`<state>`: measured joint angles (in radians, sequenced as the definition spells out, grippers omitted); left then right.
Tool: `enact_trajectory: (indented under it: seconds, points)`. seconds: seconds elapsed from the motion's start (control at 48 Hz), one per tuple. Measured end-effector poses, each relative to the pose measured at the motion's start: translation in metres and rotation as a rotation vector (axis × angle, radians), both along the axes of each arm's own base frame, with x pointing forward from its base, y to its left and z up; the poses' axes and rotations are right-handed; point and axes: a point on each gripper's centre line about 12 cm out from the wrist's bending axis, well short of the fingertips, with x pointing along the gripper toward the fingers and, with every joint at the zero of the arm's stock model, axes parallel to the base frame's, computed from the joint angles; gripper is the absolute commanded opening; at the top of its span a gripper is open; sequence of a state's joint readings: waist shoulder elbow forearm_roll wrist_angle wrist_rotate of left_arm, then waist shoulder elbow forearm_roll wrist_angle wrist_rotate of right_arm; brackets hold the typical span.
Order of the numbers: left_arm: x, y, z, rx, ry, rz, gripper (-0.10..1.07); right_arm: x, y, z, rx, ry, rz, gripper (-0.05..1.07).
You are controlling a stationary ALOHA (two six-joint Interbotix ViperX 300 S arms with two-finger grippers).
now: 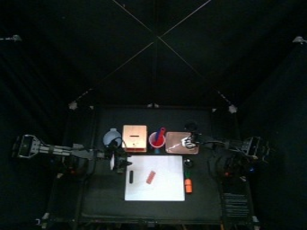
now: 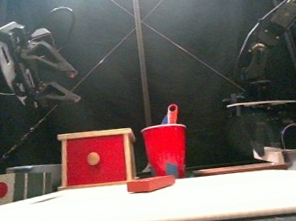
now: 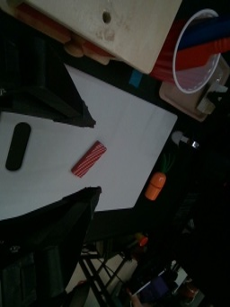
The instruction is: Put rice onto plate
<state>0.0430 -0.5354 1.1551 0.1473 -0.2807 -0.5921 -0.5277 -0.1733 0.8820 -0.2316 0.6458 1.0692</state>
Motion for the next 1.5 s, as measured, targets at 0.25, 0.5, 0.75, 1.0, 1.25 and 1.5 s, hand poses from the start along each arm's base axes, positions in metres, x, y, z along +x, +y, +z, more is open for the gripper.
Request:
enact_trajectory:
  seconds: [0.25,0.5,0.75,1.0,1.25,1.5]
  points:
    - [0.000,0.000,0.000,-0.004,0.000,0.000,0.91,0.004,-0.003,0.011,-0.022,-0.036,0.003,1.02]
    - [0.002,0.000,0.000,-0.011,0.001,0.005,0.91,0.011,0.007,0.047,-0.101,-0.153,0.065,1.02]
    - [0.000,-0.003,0.011,0.048,-0.060,-0.038,0.90,0.017,0.052,0.085,-0.274,-0.371,0.342,1.02]
    - [0.011,-0.005,0.019,0.044,-0.077,-0.044,0.91,0.005,0.091,0.103,-0.363,-0.658,0.540,1.02]
    - [0.032,-0.012,0.021,0.061,-0.065,-0.078,0.90,0.013,0.132,0.113,-0.431,-0.871,0.830,1.02]
    - [0.034,-0.016,0.023,0.129,-0.081,-0.125,0.90,0.017,0.148,0.123,-0.515,-0.948,1.015,1.02]
